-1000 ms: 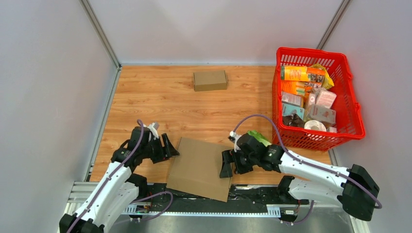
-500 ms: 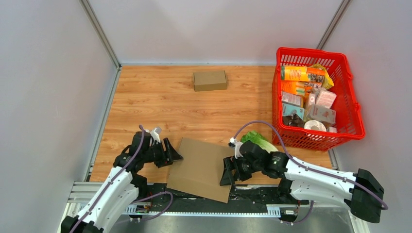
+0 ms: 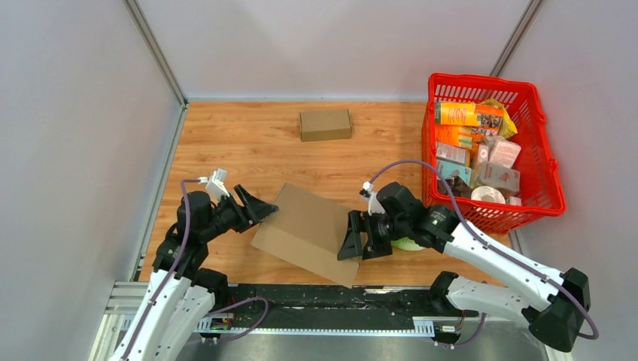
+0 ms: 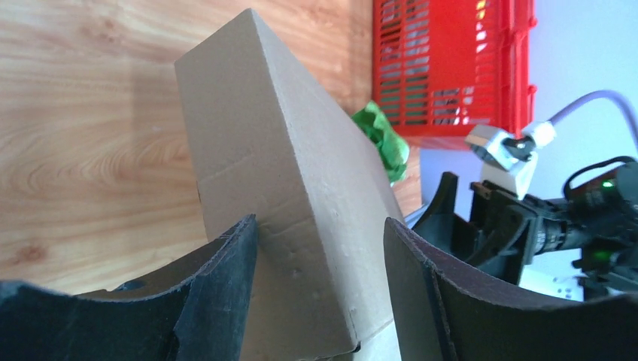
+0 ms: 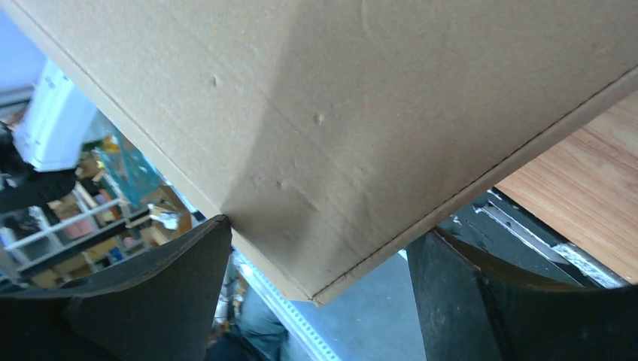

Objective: Fold the paper box

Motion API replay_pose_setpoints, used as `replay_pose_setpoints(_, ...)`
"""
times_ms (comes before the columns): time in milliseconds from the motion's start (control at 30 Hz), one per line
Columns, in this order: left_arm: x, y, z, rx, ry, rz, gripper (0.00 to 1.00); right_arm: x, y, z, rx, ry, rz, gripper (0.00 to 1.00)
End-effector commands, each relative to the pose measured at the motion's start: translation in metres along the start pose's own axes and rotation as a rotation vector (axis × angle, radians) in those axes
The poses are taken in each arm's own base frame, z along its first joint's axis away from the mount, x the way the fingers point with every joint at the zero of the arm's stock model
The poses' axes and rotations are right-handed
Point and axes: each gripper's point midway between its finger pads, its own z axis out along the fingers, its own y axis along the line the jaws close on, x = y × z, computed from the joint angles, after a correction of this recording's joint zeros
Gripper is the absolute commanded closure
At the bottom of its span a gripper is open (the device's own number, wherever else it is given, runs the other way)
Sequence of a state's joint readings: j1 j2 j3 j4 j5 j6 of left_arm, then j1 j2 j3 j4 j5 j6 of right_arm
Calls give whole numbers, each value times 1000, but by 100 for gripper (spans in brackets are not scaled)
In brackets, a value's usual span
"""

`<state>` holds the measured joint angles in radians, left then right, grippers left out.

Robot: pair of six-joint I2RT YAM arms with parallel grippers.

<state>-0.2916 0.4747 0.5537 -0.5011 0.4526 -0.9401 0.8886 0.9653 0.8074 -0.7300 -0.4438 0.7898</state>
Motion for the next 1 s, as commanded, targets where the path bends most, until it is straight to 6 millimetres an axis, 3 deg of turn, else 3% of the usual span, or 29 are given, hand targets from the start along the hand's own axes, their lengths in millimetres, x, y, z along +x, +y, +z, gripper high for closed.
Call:
replay_pose_setpoints(0, 18, -60, -15, 213, 180, -105, 34, -81, 65, -26, -266, -209, -10, 16)
replay_pose_setpoints(133, 15, -59, -13, 176, 181, -105, 36, -98, 64, -30, -338, -155, 103, 19)
replay_pose_setpoints(200, 15, -54, -11, 157, 183, -103, 38, -108, 65, -35, -336, -162, 106, 26)
replay_pose_setpoints(333, 19, -40, -6, 115, 173, -107, 41, -108, 56, -21, -297, -71, 167, 29)
replay_pose_setpoints(467, 23, -31, -4, 100, 174, -133, 43, -117, 64, -14, -337, -28, 283, 41)
replay_pose_setpoints(767, 26, -12, -15, 2, 148, -27, 39, -131, 86, -12, -414, 103, 434, 44)
replay_pose_setpoints(900, 30, -8, -18, -37, 185, -34, 49, -139, 88, -5, -425, 151, 497, 46)
replay_pose_setpoints(967, 31, -8, -18, -54, 202, -61, 62, -138, 82, 1, -401, 179, 551, 45)
